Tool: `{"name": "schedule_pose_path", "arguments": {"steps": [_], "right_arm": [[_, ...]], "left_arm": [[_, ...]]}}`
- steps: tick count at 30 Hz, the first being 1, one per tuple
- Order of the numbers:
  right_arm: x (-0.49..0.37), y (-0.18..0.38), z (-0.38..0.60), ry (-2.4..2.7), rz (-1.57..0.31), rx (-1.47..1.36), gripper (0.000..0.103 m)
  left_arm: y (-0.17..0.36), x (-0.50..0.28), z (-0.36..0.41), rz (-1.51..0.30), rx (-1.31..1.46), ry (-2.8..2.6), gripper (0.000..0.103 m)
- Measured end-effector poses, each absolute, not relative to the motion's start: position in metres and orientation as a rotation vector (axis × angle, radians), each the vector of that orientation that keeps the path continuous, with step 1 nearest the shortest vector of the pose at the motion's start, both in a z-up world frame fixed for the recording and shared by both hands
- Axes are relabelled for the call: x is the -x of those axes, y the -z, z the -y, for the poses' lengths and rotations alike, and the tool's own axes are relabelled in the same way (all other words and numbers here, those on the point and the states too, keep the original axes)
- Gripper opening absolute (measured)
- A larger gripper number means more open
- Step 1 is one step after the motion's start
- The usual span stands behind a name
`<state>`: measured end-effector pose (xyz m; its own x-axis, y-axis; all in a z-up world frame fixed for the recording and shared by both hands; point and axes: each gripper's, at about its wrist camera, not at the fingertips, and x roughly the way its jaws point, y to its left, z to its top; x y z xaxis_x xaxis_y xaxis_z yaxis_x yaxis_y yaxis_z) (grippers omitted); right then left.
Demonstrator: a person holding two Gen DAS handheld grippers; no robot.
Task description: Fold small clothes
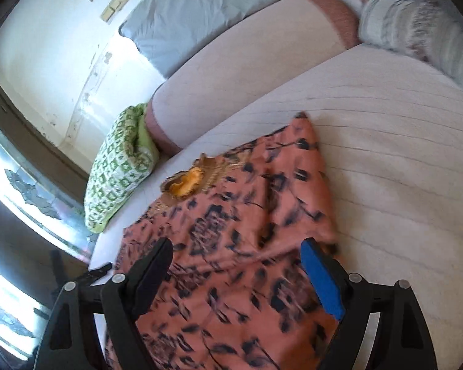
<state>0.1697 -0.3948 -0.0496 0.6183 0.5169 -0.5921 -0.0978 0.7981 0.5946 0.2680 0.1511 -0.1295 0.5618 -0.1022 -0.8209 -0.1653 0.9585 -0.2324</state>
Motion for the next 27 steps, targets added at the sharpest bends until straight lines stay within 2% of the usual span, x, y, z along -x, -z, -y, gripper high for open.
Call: {"name": "schedule_pose_path", "arguments": {"steps": [4, 6, 7, 8, 9, 10, 11, 14, 16, 17, 18, 19, 21, 22, 23, 25, 27], "right_arm": [[-0.212, 0.059, 0.374, -0.387, -0.929, -0.522, 0.087], [-0.229, 0.078, 0.363, -0.359, -1.024, -0.497, 0.086], [-0.237, 0.09, 0.358, -0.348, -1.087, -0.492, 0.073], [-0.239, 0.095, 0.354, -0.33, -1.109, -0.468, 0.055], [-0.24, 0.095, 0.349, -0.309, -1.115, -0.422, 0.048], [-0.241, 0.092, 0.344, -0.309, -1.125, -0.391, 0.022], [-0.241, 0.088, 0.34, -0.325, -1.13, -0.376, 0.013], [-0.231, 0.058, 0.32, -0.303, -1.044, -0.198, 0.013], [-0.231, 0.059, 0.315, -0.282, -1.05, -0.147, 0.014], [-0.237, 0.077, 0.316, -0.264, -1.114, -0.139, 0.022], [-0.242, 0.092, 0.319, -0.26, -1.17, -0.148, 0.024], [-0.241, 0.094, 0.327, -0.275, -1.134, -0.207, 0.024], [-0.237, 0.079, 0.336, -0.268, -1.084, -0.272, 0.046], [-0.236, 0.073, 0.338, -0.258, -1.057, -0.279, 0.077], [-0.235, 0.061, 0.342, -0.251, -0.998, -0.296, 0.081], [-0.244, 0.051, 0.34, -0.283, -0.978, -0.324, 0.081], [-0.26, 0.051, 0.336, -0.297, -0.987, -0.353, 0.081]], "left_arm": [[0.146, -0.274, -0.155, -0.982, 0.342, -0.014, 0.063], [0.149, -0.275, -0.151, -0.977, 0.325, -0.017, 0.056], [0.15, -0.278, -0.151, -0.977, 0.331, -0.007, 0.038], [0.15, -0.283, -0.149, -0.988, 0.35, 0.029, 0.014], [0.15, -0.284, -0.147, -0.994, 0.357, 0.049, 0.011], [0.144, -0.285, -0.143, -0.984, 0.328, 0.039, 0.009], [0.137, -0.283, -0.138, -0.948, 0.276, 0.024, 0.008], [0.122, -0.272, -0.129, -0.866, 0.211, 0.007, 0.007], [0.139, -0.272, -0.13, -0.917, 0.22, 0.0, 0.008], [0.155, -0.272, -0.137, -0.964, 0.236, -0.021, 0.014], [0.157, -0.27, -0.142, -0.947, 0.259, -0.02, 0.014], [0.155, -0.269, -0.144, -0.946, 0.274, -0.025, 0.02], [0.141, -0.267, -0.146, -0.906, 0.277, -0.039, 0.03], [0.134, -0.267, -0.146, -0.87, 0.271, -0.021, 0.035], [0.129, -0.27, -0.145, -0.849, 0.246, -0.011, 0.039], [0.127, -0.28, -0.144, -0.841, 0.219, -0.002, 0.048], [0.137, -0.297, -0.143, -0.869, 0.242, 0.006, 0.048]]}}
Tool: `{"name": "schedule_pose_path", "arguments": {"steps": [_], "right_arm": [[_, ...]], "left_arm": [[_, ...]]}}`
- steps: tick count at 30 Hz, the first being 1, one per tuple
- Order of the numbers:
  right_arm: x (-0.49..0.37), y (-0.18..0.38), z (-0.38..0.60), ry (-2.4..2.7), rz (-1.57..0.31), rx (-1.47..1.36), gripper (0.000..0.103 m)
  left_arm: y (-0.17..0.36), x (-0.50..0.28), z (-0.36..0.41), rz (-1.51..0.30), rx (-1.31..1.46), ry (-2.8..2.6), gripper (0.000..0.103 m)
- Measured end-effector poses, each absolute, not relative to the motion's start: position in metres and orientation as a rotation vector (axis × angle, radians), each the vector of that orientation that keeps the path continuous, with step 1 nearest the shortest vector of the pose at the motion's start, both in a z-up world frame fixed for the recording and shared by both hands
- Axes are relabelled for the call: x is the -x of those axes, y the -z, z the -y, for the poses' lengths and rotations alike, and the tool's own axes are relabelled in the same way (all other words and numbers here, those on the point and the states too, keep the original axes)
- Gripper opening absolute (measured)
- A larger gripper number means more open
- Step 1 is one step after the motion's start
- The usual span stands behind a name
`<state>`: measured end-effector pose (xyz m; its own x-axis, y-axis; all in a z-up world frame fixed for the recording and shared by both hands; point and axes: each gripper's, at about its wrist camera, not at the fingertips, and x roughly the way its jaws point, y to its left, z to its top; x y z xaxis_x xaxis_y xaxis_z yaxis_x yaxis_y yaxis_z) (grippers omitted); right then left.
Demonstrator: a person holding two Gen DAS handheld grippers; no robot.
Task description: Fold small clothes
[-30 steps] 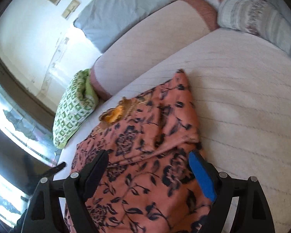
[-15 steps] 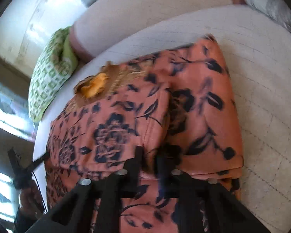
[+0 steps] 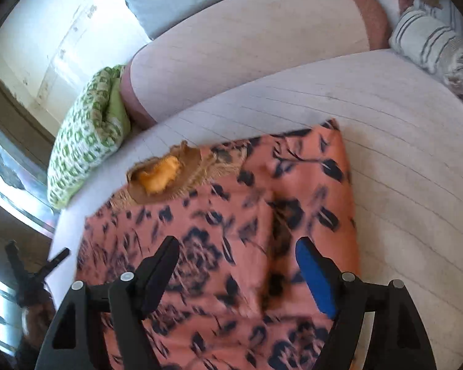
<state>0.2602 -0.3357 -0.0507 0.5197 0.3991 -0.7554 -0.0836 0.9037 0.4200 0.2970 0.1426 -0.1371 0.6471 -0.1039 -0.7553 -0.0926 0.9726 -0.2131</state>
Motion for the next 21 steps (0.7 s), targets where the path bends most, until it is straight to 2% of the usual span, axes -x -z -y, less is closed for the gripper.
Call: {"name": "schedule_pose_path", "arguments": {"steps": [3, 4, 5, 6, 8, 9, 10, 12, 13, 14, 15, 16, 19, 21], "right_arm": [[-0.292, 0.073, 0.329, -0.275, -1.042, -0.374, 0.08], [-0.299, 0.08, 0.324, -0.296, -1.079, -0.386, 0.062], [-0.304, 0.087, 0.317, -0.319, -1.118, -0.366, 0.013], [-0.301, 0.084, 0.308, -0.307, -1.114, -0.28, 0.011], [-0.294, 0.072, 0.292, -0.301, -1.065, -0.151, 0.011], [-0.292, 0.072, 0.288, -0.283, -1.056, -0.1, 0.011], [-0.295, 0.083, 0.289, -0.254, -1.083, -0.076, 0.016], [-0.3, 0.095, 0.301, -0.269, -1.103, -0.172, 0.018], [-0.297, 0.09, 0.308, -0.267, -1.086, -0.232, 0.025], [-0.293, 0.084, 0.31, -0.242, -1.067, -0.233, 0.042], [-0.29, 0.076, 0.311, -0.209, -1.044, -0.203, 0.053], [-0.282, 0.064, 0.313, -0.189, -0.991, -0.192, 0.06], [-0.269, 0.037, 0.312, -0.268, -0.894, -0.281, 0.061], [-0.266, 0.032, 0.3, -0.402, -0.893, -0.348, 0.067]], "left_arm": [[0.163, -0.319, -0.151, -0.942, 0.296, -0.004, 0.045], [0.173, -0.326, -0.153, -0.97, 0.314, -0.005, 0.023], [0.175, -0.328, -0.155, -0.965, 0.314, -0.017, 0.01], [0.17, -0.327, -0.154, -0.941, 0.297, -0.028, 0.008], [0.16, -0.32, -0.145, -0.867, 0.203, -0.056, 0.007], [0.169, -0.322, -0.14, -0.893, 0.16, -0.065, 0.007], [0.182, -0.327, -0.141, -0.949, 0.165, -0.065, 0.009], [0.18, -0.324, -0.151, -0.925, 0.227, -0.078, 0.015], [0.176, -0.322, -0.153, -0.918, 0.233, -0.099, 0.025], [0.168, -0.318, -0.156, -0.898, 0.235, -0.118, 0.027], [0.162, -0.315, -0.157, -0.879, 0.233, -0.123, 0.028], [0.153, -0.311, -0.158, -0.853, 0.234, -0.117, 0.028], [0.131, -0.295, -0.15, -0.781, 0.253, -0.053, 0.033], [0.127, -0.286, -0.133, -0.768, 0.256, 0.022, 0.038]]}}
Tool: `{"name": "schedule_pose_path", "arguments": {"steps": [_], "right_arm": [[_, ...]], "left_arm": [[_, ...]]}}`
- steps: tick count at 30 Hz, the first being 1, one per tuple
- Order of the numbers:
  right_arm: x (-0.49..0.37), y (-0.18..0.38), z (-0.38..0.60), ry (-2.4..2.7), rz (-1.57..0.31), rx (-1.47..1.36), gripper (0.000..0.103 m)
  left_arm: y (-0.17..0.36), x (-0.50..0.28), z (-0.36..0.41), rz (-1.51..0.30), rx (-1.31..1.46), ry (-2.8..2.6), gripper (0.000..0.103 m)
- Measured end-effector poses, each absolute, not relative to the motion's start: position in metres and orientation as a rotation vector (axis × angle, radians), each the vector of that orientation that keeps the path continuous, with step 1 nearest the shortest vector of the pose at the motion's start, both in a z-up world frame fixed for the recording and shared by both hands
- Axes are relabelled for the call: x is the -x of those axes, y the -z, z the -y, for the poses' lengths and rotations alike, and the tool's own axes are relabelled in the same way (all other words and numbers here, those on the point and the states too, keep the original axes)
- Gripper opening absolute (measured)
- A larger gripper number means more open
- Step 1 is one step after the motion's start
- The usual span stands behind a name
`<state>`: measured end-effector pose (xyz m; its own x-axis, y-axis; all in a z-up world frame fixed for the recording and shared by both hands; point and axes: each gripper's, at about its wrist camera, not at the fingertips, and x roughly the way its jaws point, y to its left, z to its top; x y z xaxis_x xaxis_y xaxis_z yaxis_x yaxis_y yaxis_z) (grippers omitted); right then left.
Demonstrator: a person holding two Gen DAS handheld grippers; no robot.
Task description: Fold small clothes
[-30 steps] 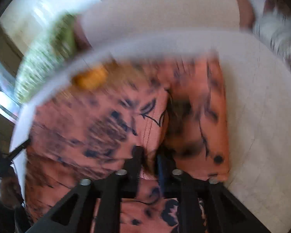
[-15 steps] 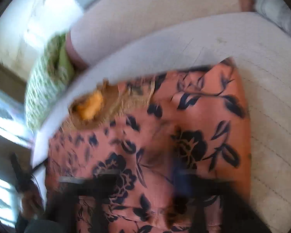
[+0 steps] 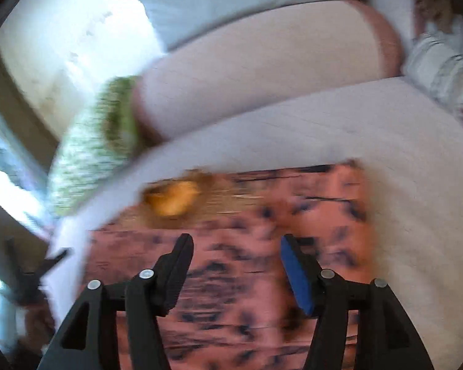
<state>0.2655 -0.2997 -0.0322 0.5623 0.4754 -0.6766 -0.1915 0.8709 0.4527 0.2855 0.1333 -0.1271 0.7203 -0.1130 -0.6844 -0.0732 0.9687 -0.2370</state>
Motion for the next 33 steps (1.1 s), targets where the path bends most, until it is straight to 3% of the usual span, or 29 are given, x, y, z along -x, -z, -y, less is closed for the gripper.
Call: {"name": "schedule_pose_path", "arguments": {"steps": [1, 4, 5, 7, 10, 16, 18, 19, 20, 21, 22, 27, 33], "right_arm": [[-0.268, 0.036, 0.292, -0.477, -0.916, -0.381, 0.072], [-0.285, 0.081, 0.278, -0.502, -1.058, -0.368, 0.072], [-0.29, 0.1, 0.288, -0.435, -1.115, -0.41, 0.059], [-0.285, 0.098, 0.316, -0.428, -1.061, -0.609, 0.057], [-0.276, 0.066, 0.335, -0.379, -0.954, -0.502, 0.067], [-0.317, 0.067, 0.404, -0.137, -0.913, -0.555, 0.067], [-0.336, 0.081, 0.409, -0.151, -0.973, -0.579, 0.061], [-0.344, 0.086, 0.409, -0.161, -0.995, -0.584, 0.038], [-0.351, 0.091, 0.408, -0.158, -1.022, -0.57, 0.023], [-0.358, 0.099, 0.411, -0.13, -1.04, -0.563, 0.022], [-0.361, 0.104, 0.418, -0.114, -1.039, -0.607, 0.015], [-0.34, 0.112, 0.449, -0.108, -0.985, -0.905, 0.018], [-0.28, 0.051, 0.396, -0.402, -0.986, -0.612, 0.022]], "left_arm": [[0.129, -0.284, -0.126, -0.771, 0.249, 0.054, 0.042], [0.163, -0.303, -0.099, -0.907, 0.141, 0.046, 0.053], [0.178, -0.307, -0.094, -0.951, 0.088, 0.032, 0.054], [0.167, -0.3, -0.087, -0.911, 0.003, -0.006, 0.054], [0.145, -0.292, -0.092, -0.843, 0.074, 0.045, 0.054], [0.16, -0.296, -0.086, -0.851, 0.078, 0.097, 0.056], [0.17, -0.297, -0.085, -0.883, 0.072, 0.09, 0.056], [0.171, -0.295, -0.087, -0.863, 0.082, 0.095, 0.057], [0.169, -0.289, -0.086, -0.862, 0.087, 0.098, 0.057], [0.169, -0.29, -0.087, -0.867, 0.095, 0.1, 0.057], [0.169, -0.292, -0.088, -0.872, 0.1, 0.101, 0.057], [0.164, -0.287, -0.089, -0.885, 0.086, 0.108, 0.057], [0.147, -0.254, -0.1, -0.838, 0.13, 0.085, 0.057]]}}
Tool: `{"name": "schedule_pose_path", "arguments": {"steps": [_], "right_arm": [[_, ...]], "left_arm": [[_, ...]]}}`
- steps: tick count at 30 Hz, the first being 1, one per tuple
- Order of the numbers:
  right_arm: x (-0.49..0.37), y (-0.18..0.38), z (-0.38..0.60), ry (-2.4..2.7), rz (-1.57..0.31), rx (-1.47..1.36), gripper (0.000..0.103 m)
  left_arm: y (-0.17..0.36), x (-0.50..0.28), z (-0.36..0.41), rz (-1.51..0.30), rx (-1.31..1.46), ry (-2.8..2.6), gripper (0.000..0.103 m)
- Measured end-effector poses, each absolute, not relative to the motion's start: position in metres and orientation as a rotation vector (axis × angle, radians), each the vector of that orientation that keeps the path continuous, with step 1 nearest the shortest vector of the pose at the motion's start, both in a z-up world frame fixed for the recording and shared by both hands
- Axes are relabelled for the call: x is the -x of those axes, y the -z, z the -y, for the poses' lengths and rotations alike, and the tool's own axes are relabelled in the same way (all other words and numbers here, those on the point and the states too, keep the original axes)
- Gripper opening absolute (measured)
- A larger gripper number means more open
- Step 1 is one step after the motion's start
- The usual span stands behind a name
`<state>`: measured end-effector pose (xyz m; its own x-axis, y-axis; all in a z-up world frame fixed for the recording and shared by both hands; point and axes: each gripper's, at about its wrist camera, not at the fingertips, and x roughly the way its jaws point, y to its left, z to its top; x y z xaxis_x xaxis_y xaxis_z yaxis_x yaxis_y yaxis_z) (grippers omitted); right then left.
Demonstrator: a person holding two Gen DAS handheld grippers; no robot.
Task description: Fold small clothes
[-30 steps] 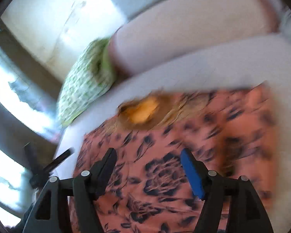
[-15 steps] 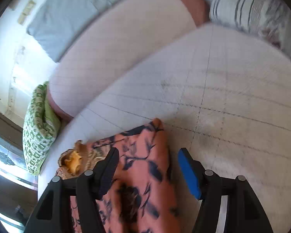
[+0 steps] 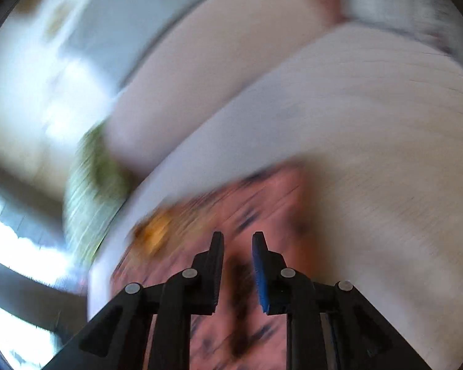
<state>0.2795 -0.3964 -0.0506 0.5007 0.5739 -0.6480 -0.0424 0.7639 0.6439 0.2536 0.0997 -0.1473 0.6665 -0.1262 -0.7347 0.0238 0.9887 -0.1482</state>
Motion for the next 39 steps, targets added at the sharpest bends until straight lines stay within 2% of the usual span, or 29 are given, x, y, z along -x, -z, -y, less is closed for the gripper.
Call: {"name": "schedule_pose_path", "arguments": {"steps": [3, 4, 6, 7, 8, 10, 11, 12, 13, 14, 15, 17, 18, 20, 22, 25, 28, 33, 39], "right_arm": [[-0.275, 0.074, 0.383, -0.441, -1.086, -0.532, 0.023], [-0.278, 0.099, 0.399, -0.345, -1.162, -0.581, 0.017], [-0.27, 0.131, 0.439, -0.328, -1.13, -1.031, 0.013], [-0.262, 0.128, 0.445, -0.313, -1.112, -1.088, 0.018], [-0.256, 0.114, 0.439, -0.298, -1.104, -0.984, 0.019], [-0.242, 0.095, 0.424, -0.349, -1.093, -0.857, 0.023], [-0.236, 0.094, 0.421, -0.4, -1.081, -0.849, 0.035], [-0.23, 0.096, 0.42, -0.402, -1.083, -0.819, 0.043], [-0.227, 0.107, 0.425, -0.357, -1.102, -0.819, 0.033], [-0.223, 0.111, 0.436, -0.326, -1.104, -0.879, 0.029], [-0.216, 0.108, 0.44, -0.291, -1.097, -0.917, 0.031], [-0.197, 0.078, 0.433, -0.269, -1.048, -0.805, 0.035], [-0.184, 0.064, 0.428, -0.289, -1.019, -0.76, 0.038], [-0.168, 0.051, 0.42, -0.303, -1.015, -0.706, 0.071], [-0.137, 0.043, 0.418, -0.286, -1.021, -0.589, 0.071], [-0.094, 0.049, 0.423, -0.277, -1.125, -0.445, 0.071], [-0.047, 0.056, 0.436, -0.279, -1.201, -0.323, 0.071], [-0.002, 0.088, 0.453, -0.274, -1.291, -0.338, 0.071], [0.019, 0.09, 0.446, -0.333, -1.299, -0.331, 0.071]], "left_arm": [[0.141, -0.229, -0.115, -0.832, 0.202, 0.056, 0.057], [0.138, -0.22, -0.121, -0.827, 0.228, 0.042, 0.057], [0.131, -0.196, -0.139, -0.817, 0.301, 0.004, 0.057], [0.127, -0.181, -0.151, -0.811, 0.347, -0.011, 0.06], [0.126, -0.171, -0.157, -0.808, 0.375, -0.02, 0.065], [0.126, -0.146, -0.171, -0.806, 0.443, -0.04, 0.067], [0.128, -0.136, -0.175, -0.815, 0.471, -0.032, 0.067], [0.13, -0.129, -0.175, -0.829, 0.482, -0.022, 0.067], [0.134, -0.122, -0.173, -0.851, 0.486, -0.022, 0.067], [0.137, -0.117, -0.17, -0.869, 0.488, -0.023, 0.067], [0.138, -0.111, -0.165, -0.879, 0.496, -0.011, 0.067], [0.138, -0.098, -0.155, -0.877, 0.507, 0.024, 0.067], [0.138, -0.091, -0.147, -0.886, 0.499, 0.041, 0.067], [0.143, -0.079, -0.133, -0.917, 0.471, 0.07, 0.067], [0.149, -0.069, -0.121, -0.948, 0.444, 0.096, 0.067], [0.154, -0.054, -0.111, -0.974, 0.423, 0.108, 0.067], [0.156, -0.041, -0.105, -0.981, 0.412, 0.114, 0.072], [0.165, -0.03, -0.1, -1.035, 0.388, 0.081, 0.075], [0.171, -0.023, -0.098, -1.07, 0.369, 0.057, 0.075]]}}
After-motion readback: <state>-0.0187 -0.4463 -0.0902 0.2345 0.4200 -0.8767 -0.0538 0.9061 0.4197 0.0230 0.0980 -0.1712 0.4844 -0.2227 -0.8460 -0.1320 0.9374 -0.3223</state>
